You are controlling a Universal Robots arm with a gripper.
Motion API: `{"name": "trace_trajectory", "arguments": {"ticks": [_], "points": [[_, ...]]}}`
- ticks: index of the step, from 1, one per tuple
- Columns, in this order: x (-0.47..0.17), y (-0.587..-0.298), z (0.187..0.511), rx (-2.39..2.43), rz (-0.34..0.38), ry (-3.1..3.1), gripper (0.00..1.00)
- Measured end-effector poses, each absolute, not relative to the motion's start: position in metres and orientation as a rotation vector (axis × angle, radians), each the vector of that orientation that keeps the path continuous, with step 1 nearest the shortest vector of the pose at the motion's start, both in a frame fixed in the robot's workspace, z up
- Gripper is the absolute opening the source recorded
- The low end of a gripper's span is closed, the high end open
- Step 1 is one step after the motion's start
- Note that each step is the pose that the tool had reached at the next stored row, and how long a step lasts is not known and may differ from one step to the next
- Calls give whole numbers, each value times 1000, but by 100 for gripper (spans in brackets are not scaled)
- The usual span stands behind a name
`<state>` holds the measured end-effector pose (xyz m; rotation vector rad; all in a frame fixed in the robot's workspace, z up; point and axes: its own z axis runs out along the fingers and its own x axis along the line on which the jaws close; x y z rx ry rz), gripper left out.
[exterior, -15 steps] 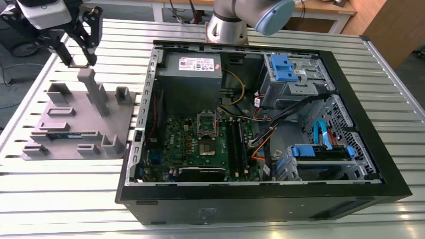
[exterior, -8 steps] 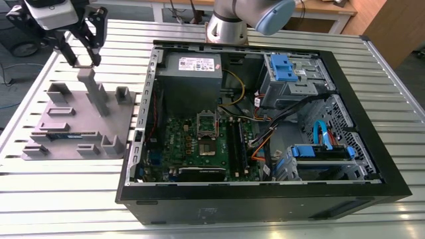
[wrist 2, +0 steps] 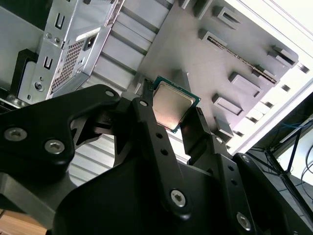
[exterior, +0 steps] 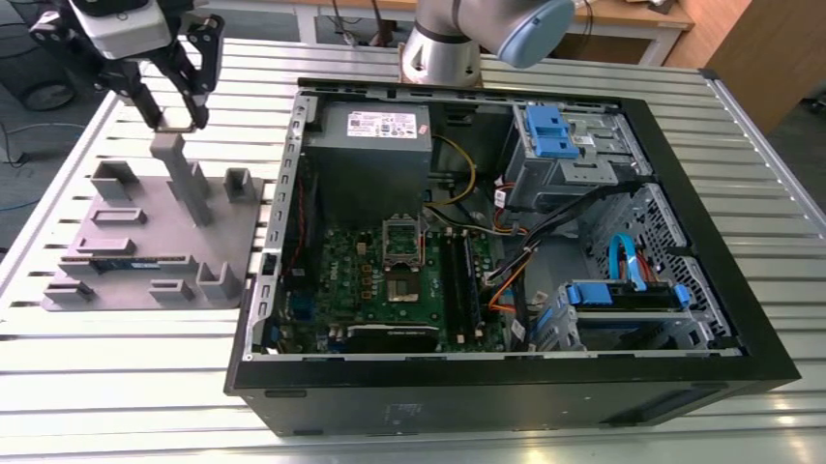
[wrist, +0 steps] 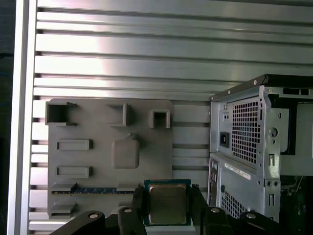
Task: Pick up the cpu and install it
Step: 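Pick up the cpu and move it towards the insertion slot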
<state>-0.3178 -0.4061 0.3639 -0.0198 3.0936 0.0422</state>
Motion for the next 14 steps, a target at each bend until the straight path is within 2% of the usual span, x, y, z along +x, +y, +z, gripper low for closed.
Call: {"name": "trace_trajectory", "arguments": {"ticks": [14], "points": [[-297,-406,364,-20,42,3094,47]]}}
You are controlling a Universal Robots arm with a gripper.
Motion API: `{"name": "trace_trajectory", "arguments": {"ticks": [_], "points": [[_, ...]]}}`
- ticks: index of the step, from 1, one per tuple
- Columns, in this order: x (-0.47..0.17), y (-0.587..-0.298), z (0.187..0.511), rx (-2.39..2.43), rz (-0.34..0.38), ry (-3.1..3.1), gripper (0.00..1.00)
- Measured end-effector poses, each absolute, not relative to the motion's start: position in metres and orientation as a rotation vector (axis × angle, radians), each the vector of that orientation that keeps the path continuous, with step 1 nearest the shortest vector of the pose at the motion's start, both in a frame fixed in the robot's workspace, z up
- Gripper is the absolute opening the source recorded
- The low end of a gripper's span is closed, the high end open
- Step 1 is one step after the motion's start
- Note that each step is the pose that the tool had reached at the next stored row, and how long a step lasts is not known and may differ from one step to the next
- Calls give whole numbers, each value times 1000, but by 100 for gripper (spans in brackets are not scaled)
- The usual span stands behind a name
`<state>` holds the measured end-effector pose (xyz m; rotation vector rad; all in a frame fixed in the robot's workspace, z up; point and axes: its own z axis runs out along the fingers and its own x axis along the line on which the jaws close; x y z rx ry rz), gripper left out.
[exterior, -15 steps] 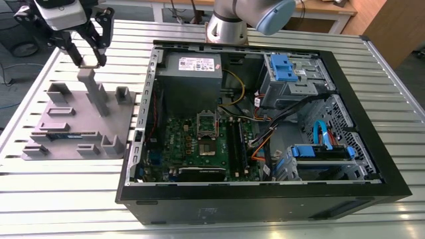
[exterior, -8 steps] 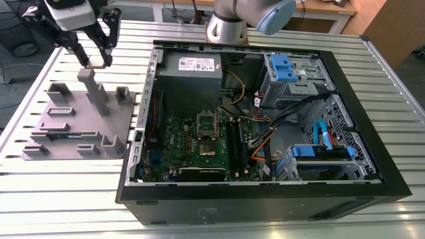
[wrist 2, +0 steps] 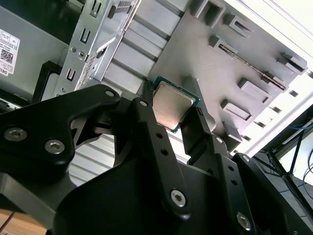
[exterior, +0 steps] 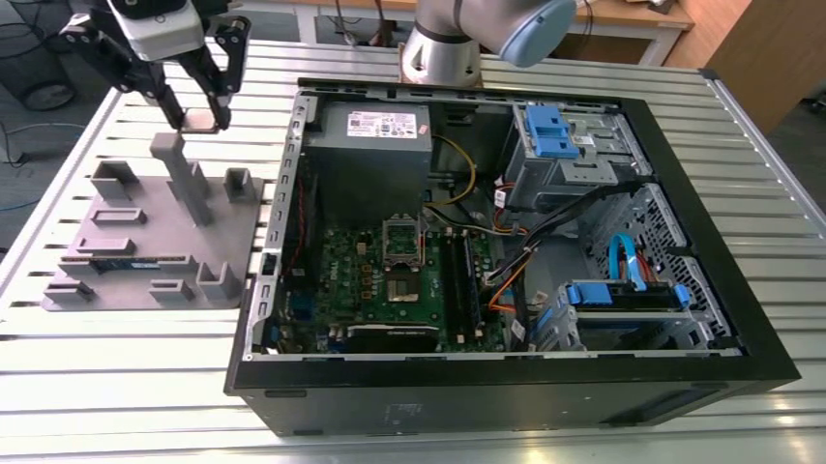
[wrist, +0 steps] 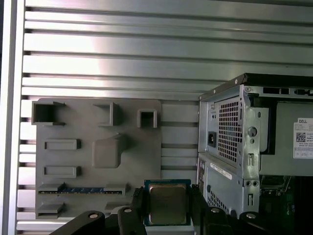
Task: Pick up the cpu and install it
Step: 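Pick up the cpu and move it towards the insertion slot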
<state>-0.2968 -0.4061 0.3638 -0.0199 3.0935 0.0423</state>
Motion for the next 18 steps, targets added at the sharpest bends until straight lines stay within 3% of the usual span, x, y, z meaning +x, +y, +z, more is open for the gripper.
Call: {"name": "trace_trajectory", "arguments": {"ticks": [18], "points": [[-269,-406,363,-20,42,3094,47]]}}
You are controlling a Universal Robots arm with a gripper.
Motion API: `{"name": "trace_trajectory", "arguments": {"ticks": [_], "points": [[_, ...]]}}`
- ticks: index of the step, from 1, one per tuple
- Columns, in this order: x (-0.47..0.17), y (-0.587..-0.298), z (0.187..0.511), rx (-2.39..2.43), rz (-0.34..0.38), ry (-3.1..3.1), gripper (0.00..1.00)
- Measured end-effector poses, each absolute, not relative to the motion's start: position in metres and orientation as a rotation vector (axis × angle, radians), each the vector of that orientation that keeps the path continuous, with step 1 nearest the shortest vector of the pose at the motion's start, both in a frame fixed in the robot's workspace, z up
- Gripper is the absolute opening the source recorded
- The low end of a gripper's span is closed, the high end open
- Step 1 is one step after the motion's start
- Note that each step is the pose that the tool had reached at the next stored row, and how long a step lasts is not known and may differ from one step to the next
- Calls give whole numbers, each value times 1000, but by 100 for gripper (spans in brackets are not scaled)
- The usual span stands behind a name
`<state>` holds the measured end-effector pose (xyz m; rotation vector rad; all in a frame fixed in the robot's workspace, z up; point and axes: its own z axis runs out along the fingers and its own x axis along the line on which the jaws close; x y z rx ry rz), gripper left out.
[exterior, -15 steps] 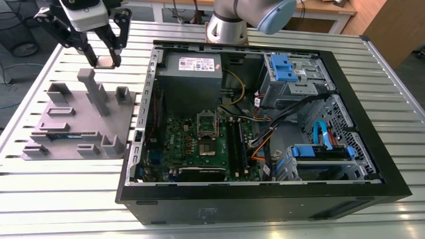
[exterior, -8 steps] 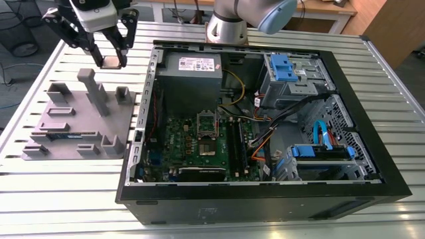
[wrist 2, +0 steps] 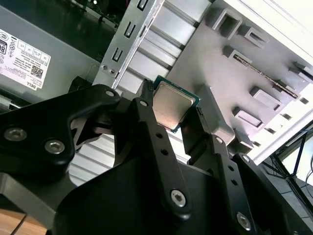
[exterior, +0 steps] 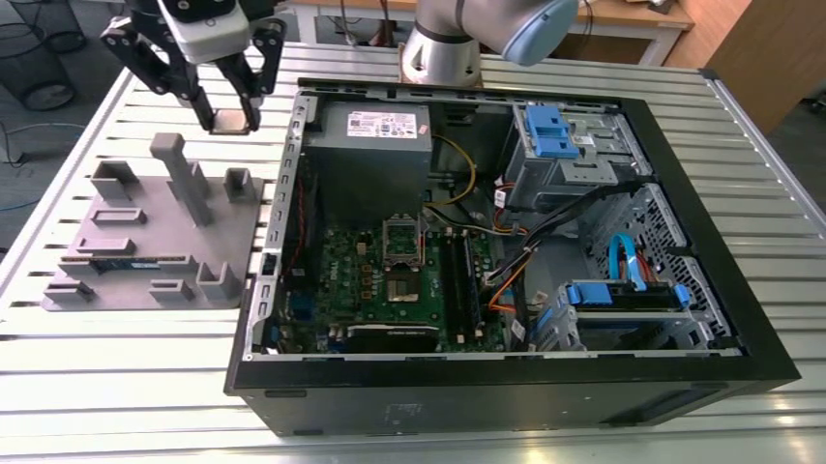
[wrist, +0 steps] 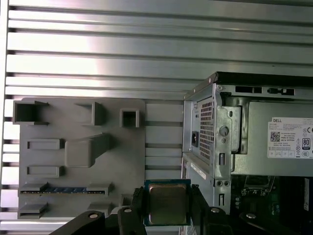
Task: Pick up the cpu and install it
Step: 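Pick up the cpu and move it towards the insertion slot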
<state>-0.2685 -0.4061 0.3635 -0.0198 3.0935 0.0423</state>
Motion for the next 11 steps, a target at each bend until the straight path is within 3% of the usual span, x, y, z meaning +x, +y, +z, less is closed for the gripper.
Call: {"name": "trace_trajectory", "arguments": {"ticks": [11], "points": [[-252,-406,363,-20,42,3094,47]]}}
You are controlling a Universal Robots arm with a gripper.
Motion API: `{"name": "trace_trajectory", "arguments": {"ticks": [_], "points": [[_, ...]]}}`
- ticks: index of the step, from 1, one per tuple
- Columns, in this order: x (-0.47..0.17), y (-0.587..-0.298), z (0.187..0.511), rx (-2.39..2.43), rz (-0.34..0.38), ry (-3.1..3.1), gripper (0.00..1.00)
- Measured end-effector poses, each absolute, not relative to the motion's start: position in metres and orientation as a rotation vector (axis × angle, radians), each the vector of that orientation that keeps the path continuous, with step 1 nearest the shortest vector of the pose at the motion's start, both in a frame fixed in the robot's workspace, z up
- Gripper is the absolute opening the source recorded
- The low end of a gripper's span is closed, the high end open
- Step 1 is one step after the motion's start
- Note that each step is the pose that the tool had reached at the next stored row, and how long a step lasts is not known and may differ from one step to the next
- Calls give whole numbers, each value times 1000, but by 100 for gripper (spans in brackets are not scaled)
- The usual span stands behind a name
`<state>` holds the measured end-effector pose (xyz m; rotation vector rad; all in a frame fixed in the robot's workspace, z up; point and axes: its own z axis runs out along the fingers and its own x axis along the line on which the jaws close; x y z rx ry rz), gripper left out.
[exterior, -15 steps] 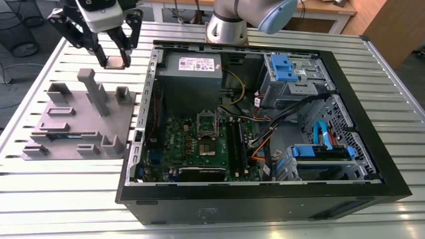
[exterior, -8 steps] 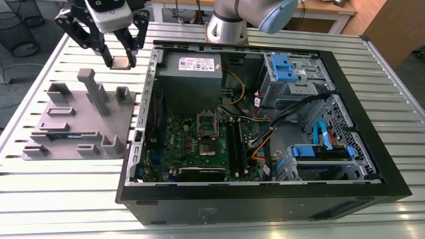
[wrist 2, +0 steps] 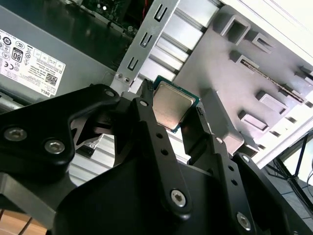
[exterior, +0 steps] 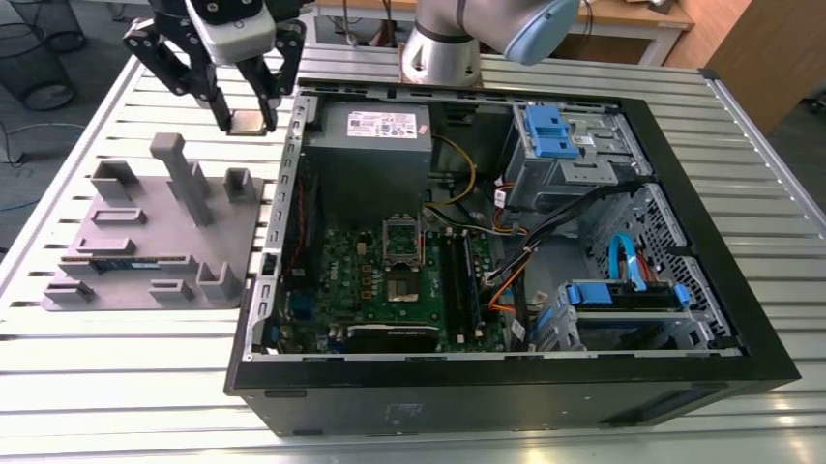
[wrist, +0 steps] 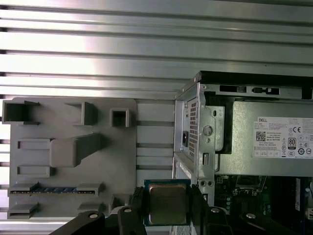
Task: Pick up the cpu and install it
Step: 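Pick up the cpu and move it towards the insertion slot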
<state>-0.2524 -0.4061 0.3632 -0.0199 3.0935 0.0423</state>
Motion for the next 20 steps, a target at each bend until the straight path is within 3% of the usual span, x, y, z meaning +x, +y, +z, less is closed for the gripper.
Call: {"name": "trace_trajectory", "arguments": {"ticks": [20], "points": [[-208,-406,363,-20,42,3094,47]]}}
